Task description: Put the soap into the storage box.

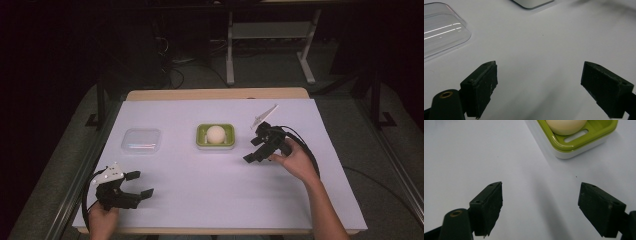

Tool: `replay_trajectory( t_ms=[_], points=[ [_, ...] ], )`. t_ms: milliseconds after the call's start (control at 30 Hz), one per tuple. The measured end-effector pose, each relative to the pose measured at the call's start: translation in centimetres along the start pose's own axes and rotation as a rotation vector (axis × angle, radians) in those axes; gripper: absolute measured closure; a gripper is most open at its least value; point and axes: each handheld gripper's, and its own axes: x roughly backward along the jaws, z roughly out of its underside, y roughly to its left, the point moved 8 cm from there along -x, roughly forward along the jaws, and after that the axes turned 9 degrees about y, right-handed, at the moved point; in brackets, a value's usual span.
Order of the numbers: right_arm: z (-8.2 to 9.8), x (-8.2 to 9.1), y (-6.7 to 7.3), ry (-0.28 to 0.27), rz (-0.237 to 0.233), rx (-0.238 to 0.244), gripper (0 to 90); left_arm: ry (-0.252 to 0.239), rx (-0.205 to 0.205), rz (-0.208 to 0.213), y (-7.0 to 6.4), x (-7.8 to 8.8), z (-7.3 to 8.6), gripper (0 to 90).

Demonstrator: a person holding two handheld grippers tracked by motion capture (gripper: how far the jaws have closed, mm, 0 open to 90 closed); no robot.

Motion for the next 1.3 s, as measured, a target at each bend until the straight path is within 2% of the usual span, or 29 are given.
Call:
replay_trajectory(
  t_ms=[367, 567, 600, 800, 1100, 1300],
  points=[
    [1.6, 0.8, 0.3, -0.015, 0.008, -0.030, 19.4, 0.003, 0.002, -0.003, 0.1, 0.0, 0.1, 13.0],
    [3.0, 1.2, 0.4, -0.014, 0.025, -0.027, 19.6, 0.006, -0.002, 0.000, 0.0, -0.2, 0.1, 13.0],
    [3.4, 1.3, 0.5, -0.013, 0.026, -0.040, 19.6, 0.004, 0.000, 0.001, 0.0, -0.1, 0.1, 13.0],
    [4.5, 1.6, 0.7, -0.026, 0.027, -0.051, 19.7, 0.006, -0.001, 0.000, 0.1, -0.1, 0.1, 13.0],
    [5.5, 1.6, 1.3, -0.029, 0.027, -0.059, 20.0, 0.009, 0.002, -0.003, 0.1, -0.1, 0.2, 13.0],
    [6.8, 1.6, 1.6, -0.031, 0.028, -0.072, 20.1, 0.005, 0.000, -0.002, 0.1, -0.2, 0.1, 13.0]
  ],
)
